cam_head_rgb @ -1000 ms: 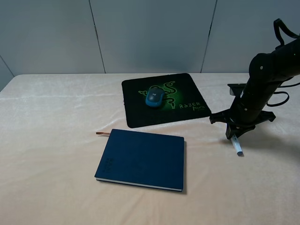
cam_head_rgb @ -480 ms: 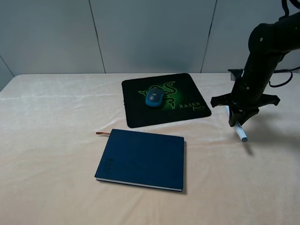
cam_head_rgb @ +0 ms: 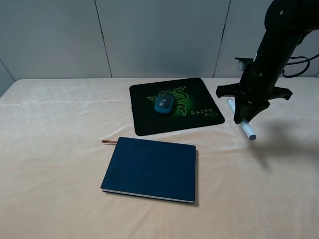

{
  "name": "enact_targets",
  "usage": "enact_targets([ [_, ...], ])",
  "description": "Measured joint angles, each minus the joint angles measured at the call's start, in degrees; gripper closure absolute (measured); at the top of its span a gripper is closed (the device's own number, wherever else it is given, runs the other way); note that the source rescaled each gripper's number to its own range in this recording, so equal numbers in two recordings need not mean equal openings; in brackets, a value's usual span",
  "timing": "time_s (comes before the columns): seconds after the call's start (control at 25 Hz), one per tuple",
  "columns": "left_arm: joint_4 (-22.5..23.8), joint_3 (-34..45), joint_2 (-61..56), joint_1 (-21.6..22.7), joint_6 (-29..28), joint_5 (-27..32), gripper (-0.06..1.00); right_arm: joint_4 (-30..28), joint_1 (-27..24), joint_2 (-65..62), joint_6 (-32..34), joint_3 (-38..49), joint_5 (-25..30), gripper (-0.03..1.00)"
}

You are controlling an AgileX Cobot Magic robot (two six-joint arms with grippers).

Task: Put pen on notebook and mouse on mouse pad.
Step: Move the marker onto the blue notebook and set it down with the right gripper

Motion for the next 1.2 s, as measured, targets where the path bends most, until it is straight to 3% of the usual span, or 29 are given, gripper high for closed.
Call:
enact_targets([
  [0.24, 0.0, 0.0, 0.0, 0.0, 0.0, 0.0, -0.06, 0.1, 9.9, -1.7, -1.4, 0.0, -0.7, 0.97],
  [0.44, 0.0, 0.0, 0.0, 0.0, 0.0, 0.0, -0.06, 0.2, 19.4, -1.7, -1.6, 0.0, -4.6, 0.97],
  [0.68, 0.0, 0.0, 0.0, 0.0, 0.0, 0.0, -0.06, 0.2, 27.3, 0.0, -3.9, 0.0, -6.7, 0.97],
  [0.92, 0.0, 0.0, 0.0, 0.0, 0.0, 0.0, -0.06, 0.2, 31.1, 4.7, -5.1, 0.0, -9.6, 0.97],
  [1.2, 0.0, 0.0, 0.0, 0.0, 0.0, 0.0, -0.06, 0.6, 31.3, 8.8, -6.1, 0.0, -13.0, 0.97],
])
